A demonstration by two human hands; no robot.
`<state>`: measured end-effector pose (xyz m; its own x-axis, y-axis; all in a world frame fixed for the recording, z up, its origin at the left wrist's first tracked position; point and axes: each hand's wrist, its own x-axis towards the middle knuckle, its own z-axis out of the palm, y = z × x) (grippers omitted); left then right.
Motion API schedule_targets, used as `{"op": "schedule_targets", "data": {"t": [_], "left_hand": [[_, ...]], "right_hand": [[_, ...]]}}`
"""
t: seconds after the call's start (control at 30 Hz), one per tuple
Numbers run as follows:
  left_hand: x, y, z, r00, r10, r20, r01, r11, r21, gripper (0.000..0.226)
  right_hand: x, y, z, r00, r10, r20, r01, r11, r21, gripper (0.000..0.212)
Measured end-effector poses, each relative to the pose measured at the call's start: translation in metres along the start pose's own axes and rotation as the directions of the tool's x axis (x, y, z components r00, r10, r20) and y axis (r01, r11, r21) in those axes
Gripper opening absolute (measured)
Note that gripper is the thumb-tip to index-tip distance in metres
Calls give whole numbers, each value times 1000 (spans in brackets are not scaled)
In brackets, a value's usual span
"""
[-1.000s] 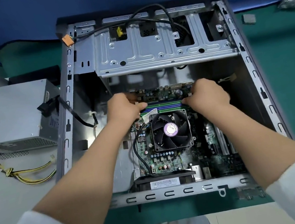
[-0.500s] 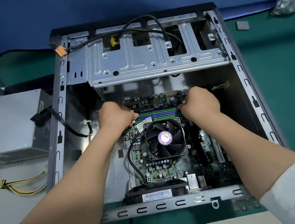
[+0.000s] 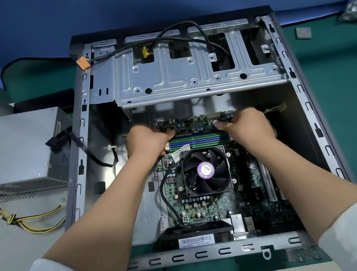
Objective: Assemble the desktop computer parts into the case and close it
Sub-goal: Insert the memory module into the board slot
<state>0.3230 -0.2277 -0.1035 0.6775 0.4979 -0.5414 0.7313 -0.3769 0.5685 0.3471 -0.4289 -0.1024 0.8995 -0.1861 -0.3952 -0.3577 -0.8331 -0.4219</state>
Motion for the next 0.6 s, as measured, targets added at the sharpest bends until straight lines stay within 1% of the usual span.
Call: {"op": "schedule_targets", "data": {"t": [0.13, 0.23, 0.27, 0.33, 0.37, 0.4, 0.43, 0.47, 0.5, 0.53, 0.57, 0.6], "left_hand": [[-3, 1, 0, 997, 77, -30, -73, 991, 112, 38], [-10, -3, -1, 988, 135, -76, -123, 982, 144, 35], [-13, -4, -2, 986, 159, -54, -149, 977, 151, 31], [-20, -4, -10, 978, 197, 66, -203, 971, 122, 15], [-26, -5, -17, 965, 234, 122, -249, 960, 128, 15], [-34, -5, -26, 944, 291, 153, -315, 932, 176, 26], [-43, -7, -36, 920, 363, 152, -391, 882, 262, 36], [-55, -8, -48, 875, 470, 119, -479, 801, 359, 44], [-67, -11, -60, 799, 595, 86, -570, 705, 422, 49], [-79, -14, -73, 705, 705, 74, -656, 610, 443, 49], [-89, -18, -85, 617, 783, 79, -723, 525, 449, 46], [-97, -23, -98, 559, 824, 92, -757, 462, 461, 43]], "right_hand": [[-1, 1, 1, 1000, -26, 3, 26, 999, -23, 51], [-4, -3, -1, 999, -32, 40, 35, 996, -79, 49], [-6, -4, -2, 998, -27, 55, 33, 994, -109, 48], [-12, -5, -6, 997, -26, 67, 38, 980, -194, 46], [-16, -7, -8, 998, -37, 55, 49, 970, -239, 45], [-21, -9, -11, 998, -62, 32, 69, 959, -275, 43], [-26, -13, -14, 994, -107, 11, 105, 951, -290, 41], [-32, -17, -17, 985, -172, 1, 166, 946, -279, 39], [-39, -22, -19, 968, -249, 5, 243, 938, -248, 38], [-48, -28, -19, 944, -327, 28, 325, 920, -218, 38], [-58, -32, -17, 912, -405, 66, 409, 888, -211, 38], [-70, -34, -12, 873, -475, 113, 488, 843, -227, 39]]}}
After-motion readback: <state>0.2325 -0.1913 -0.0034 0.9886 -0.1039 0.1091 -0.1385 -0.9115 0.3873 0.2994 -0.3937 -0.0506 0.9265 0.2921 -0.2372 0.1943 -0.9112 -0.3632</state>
